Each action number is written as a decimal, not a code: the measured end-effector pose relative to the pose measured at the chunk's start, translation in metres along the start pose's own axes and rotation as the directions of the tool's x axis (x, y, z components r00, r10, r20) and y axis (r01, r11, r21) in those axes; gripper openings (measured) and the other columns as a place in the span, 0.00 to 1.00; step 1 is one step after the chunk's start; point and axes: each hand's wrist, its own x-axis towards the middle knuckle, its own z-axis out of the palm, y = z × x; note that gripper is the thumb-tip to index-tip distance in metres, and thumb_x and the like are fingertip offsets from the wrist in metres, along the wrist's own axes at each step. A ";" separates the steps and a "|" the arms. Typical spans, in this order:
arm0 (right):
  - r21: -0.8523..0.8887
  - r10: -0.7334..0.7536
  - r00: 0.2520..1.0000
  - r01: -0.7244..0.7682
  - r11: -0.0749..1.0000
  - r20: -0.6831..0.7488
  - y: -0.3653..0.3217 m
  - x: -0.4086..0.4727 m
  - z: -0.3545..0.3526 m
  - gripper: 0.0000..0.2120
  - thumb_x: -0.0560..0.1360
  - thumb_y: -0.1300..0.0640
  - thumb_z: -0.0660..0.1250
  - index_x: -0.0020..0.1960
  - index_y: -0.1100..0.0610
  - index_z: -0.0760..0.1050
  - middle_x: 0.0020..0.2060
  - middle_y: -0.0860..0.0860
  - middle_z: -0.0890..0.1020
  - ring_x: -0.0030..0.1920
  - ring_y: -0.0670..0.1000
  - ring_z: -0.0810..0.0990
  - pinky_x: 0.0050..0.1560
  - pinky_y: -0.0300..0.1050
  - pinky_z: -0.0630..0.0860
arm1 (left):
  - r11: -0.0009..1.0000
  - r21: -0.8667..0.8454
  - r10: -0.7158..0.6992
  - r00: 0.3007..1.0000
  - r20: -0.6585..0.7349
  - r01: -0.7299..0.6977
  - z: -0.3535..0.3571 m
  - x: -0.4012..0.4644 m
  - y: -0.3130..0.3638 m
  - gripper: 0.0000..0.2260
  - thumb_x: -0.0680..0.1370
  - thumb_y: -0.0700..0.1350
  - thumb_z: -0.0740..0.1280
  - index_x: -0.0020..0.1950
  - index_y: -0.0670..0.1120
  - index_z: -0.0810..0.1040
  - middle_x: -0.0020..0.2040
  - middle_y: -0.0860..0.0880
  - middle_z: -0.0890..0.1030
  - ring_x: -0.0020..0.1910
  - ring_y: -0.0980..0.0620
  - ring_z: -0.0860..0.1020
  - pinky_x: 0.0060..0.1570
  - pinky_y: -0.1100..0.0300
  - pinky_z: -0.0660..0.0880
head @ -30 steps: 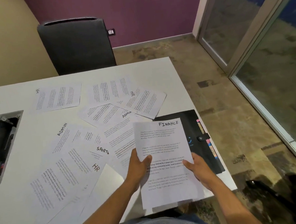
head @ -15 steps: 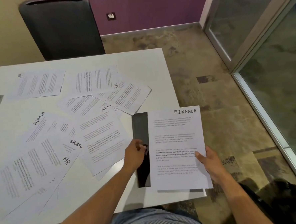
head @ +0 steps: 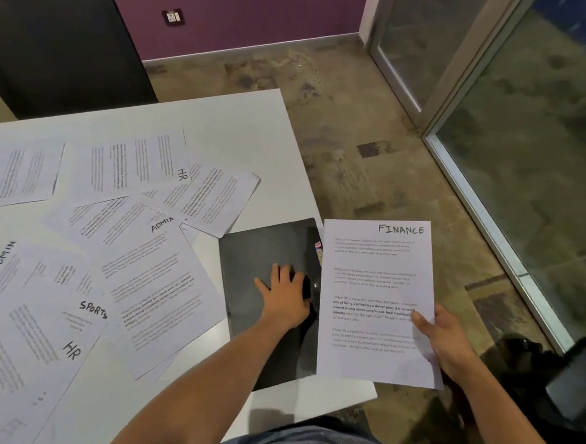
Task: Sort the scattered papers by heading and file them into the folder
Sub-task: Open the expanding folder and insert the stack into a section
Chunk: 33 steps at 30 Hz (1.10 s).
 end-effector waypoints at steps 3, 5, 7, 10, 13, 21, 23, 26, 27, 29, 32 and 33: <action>-0.038 0.019 0.999 -0.021 0.999 -0.037 0.006 0.001 -0.012 0.14 0.80 0.60 0.65 0.65 0.55 0.74 0.59 0.51 0.83 0.60 0.56 0.81 0.60 0.61 0.78 | 0.996 -0.060 -0.063 0.997 0.041 0.065 0.008 0.005 0.020 0.23 0.79 0.55 0.61 0.72 0.52 0.62 0.79 0.43 0.45 0.76 0.34 0.38 0.65 0.24 0.40; -0.044 0.028 0.999 -0.029 0.999 -0.027 0.006 0.000 -0.012 0.14 0.80 0.61 0.63 0.65 0.56 0.74 0.59 0.50 0.84 0.59 0.54 0.82 0.55 0.53 0.81 | 0.989 -0.099 -0.105 0.993 0.050 0.109 0.013 0.008 0.027 0.23 0.79 0.55 0.60 0.72 0.53 0.61 0.79 0.42 0.40 0.75 0.33 0.35 0.64 0.23 0.38; -0.034 0.038 0.999 -0.038 0.999 -0.014 0.005 -0.001 -0.009 0.13 0.81 0.63 0.61 0.65 0.57 0.74 0.58 0.50 0.84 0.56 0.52 0.84 0.46 0.44 0.83 | 0.984 -0.111 -0.136 0.989 0.051 0.141 0.016 0.011 0.030 0.25 0.79 0.55 0.61 0.73 0.53 0.58 0.79 0.42 0.37 0.75 0.32 0.33 0.62 0.23 0.36; 0.033 0.065 0.997 -0.064 0.997 -0.032 0.008 -0.001 -0.010 0.12 0.81 0.63 0.60 0.63 0.57 0.74 0.56 0.50 0.85 0.54 0.53 0.84 0.44 0.43 0.83 | 0.984 -0.077 -0.155 0.986 0.068 0.160 0.017 0.015 0.034 0.29 0.78 0.54 0.62 0.76 0.54 0.53 0.78 0.42 0.34 0.73 0.31 0.31 0.61 0.21 0.36; 0.079 0.105 0.993 -0.100 0.992 -0.061 0.014 0.004 -0.011 0.13 0.81 0.63 0.60 0.64 0.57 0.74 0.59 0.52 0.83 0.58 0.55 0.83 0.53 0.50 0.82 | 0.982 -0.104 -0.150 0.985 0.080 0.158 0.013 0.017 0.036 0.26 0.78 0.54 0.62 0.73 0.53 0.57 0.78 0.41 0.35 0.73 0.29 0.32 0.60 0.20 0.38; 0.171 0.103 0.994 -0.094 0.981 -0.046 0.018 0.003 -0.005 0.18 0.77 0.58 0.65 0.66 0.59 0.72 0.62 0.54 0.81 0.62 0.58 0.80 0.61 0.62 0.77 | 0.976 -0.110 -0.177 0.979 0.106 0.188 0.010 0.022 0.042 0.20 0.79 0.49 0.64 0.68 0.48 0.64 0.79 0.43 0.36 0.73 0.29 0.32 0.59 0.19 0.39; 0.191 0.110 0.992 -0.097 0.977 -0.056 0.017 0.003 -0.004 0.18 0.76 0.58 0.66 0.64 0.60 0.73 0.61 0.54 0.82 0.60 0.58 0.81 0.56 0.57 0.80 | 0.973 -0.112 -0.190 0.975 0.119 0.203 0.003 0.023 0.045 0.17 0.80 0.44 0.63 0.67 0.46 0.66 0.79 0.44 0.36 0.73 0.30 0.32 0.59 0.18 0.40; 0.230 0.119 0.990 -0.100 0.968 -0.071 0.017 0.001 -0.007 0.13 0.80 0.65 0.59 0.63 0.61 0.73 0.59 0.52 0.84 0.59 0.56 0.82 0.51 0.50 0.83 | 0.972 -0.074 -0.210 0.969 0.132 0.221 -0.002 0.026 0.048 0.15 0.79 0.37 0.63 0.66 0.45 0.70 0.79 0.44 0.36 0.73 0.30 0.31 0.58 0.17 0.41; 0.237 0.123 0.989 -0.101 0.966 -0.080 0.017 0.001 -0.008 0.14 0.79 0.65 0.60 0.64 0.60 0.73 0.60 0.52 0.83 0.60 0.56 0.82 0.53 0.52 0.82 | 0.974 -0.063 -0.210 0.969 0.132 0.219 -0.001 0.028 0.047 0.15 0.79 0.35 0.63 0.65 0.45 0.70 0.79 0.44 0.36 0.73 0.30 0.31 0.58 0.17 0.42; 0.250 0.112 0.989 -0.084 0.964 -0.097 0.016 0.001 -0.008 0.16 0.78 0.63 0.61 0.65 0.59 0.73 0.61 0.52 0.82 0.61 0.57 0.81 0.57 0.55 0.79 | 0.980 -0.055 -0.184 0.975 0.127 0.192 0.000 0.030 0.044 0.15 0.78 0.34 0.64 0.64 0.44 0.72 0.79 0.44 0.38 0.73 0.30 0.32 0.58 0.17 0.41; 0.253 0.097 0.990 -0.068 0.965 -0.103 0.016 -0.002 -0.008 0.18 0.73 0.56 0.68 0.63 0.57 0.75 0.60 0.52 0.83 0.60 0.56 0.82 0.56 0.55 0.80 | 0.996 0.024 -0.086 0.996 0.022 0.086 0.003 0.029 0.038 0.17 0.77 0.38 0.67 0.65 0.46 0.72 0.78 0.44 0.51 0.77 0.35 0.43 0.65 0.24 0.49; 0.236 0.095 0.989 -0.067 0.970 -0.109 0.015 -0.003 -0.008 0.25 0.68 0.51 0.75 0.61 0.57 0.75 0.58 0.51 0.84 0.58 0.56 0.83 0.54 0.53 0.81 | 0.996 0.062 -0.059 0.998 -0.028 0.061 0.003 0.028 0.037 0.18 0.76 0.41 0.68 0.66 0.47 0.73 0.75 0.44 0.59 0.76 0.39 0.52 0.67 0.32 0.56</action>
